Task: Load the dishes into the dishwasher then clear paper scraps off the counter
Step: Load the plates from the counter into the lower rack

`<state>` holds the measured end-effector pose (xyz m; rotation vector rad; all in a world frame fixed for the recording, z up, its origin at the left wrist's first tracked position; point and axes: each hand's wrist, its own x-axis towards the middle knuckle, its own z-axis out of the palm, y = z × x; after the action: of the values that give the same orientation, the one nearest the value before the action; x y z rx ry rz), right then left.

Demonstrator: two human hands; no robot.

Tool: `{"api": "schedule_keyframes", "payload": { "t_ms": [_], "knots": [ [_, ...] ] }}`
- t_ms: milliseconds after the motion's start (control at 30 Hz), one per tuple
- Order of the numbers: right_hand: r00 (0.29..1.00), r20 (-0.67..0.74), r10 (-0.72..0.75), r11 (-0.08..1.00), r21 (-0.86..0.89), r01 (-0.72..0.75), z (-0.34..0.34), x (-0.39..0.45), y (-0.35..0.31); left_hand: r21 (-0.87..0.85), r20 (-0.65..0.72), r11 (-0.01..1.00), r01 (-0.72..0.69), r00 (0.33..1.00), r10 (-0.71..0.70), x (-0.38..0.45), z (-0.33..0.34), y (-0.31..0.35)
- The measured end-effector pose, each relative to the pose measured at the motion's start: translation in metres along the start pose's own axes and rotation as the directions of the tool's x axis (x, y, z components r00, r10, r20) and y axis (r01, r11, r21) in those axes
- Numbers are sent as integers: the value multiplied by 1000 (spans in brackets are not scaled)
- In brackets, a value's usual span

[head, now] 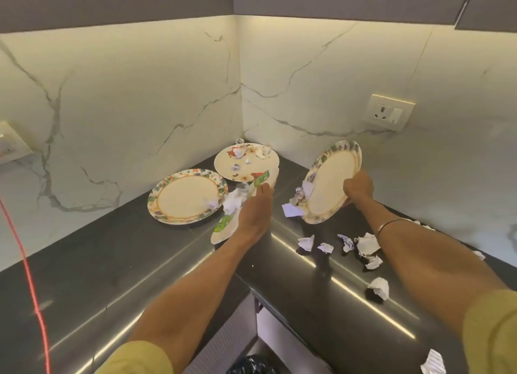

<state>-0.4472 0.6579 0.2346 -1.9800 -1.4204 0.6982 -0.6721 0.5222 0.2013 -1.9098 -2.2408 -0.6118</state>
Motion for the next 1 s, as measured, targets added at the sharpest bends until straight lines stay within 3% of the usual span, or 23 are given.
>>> {"api": "schedule_keyframes", "payload": {
  "t_ms": [133, 267, 367, 733, 1000],
  "knots": [
    [973, -22, -230, 955, -195, 222, -21, -33, -21, -235, -52, 969, 74, 995, -89, 22, -16, 3],
    [927, -64, -369, 909, -234, 346, -31, -57, -26, -366, -132, 921, 135, 972, -195, 36, -27, 9],
    [919, -116, -378, 908, -239, 343, -41, -72, -28, -499, -145, 852, 156, 955, -260, 34, -33, 12],
    [919, -232, -319, 923, -296, 246, -81, -129, -11, -633, -249, 774, 5, 945, -210, 14, -53, 23],
    [921, -292, -258, 939, -302, 168, -98, -179, 10, -653, -237, 752, -89, 967, -91, -10, -63, 38]
  ]
}}
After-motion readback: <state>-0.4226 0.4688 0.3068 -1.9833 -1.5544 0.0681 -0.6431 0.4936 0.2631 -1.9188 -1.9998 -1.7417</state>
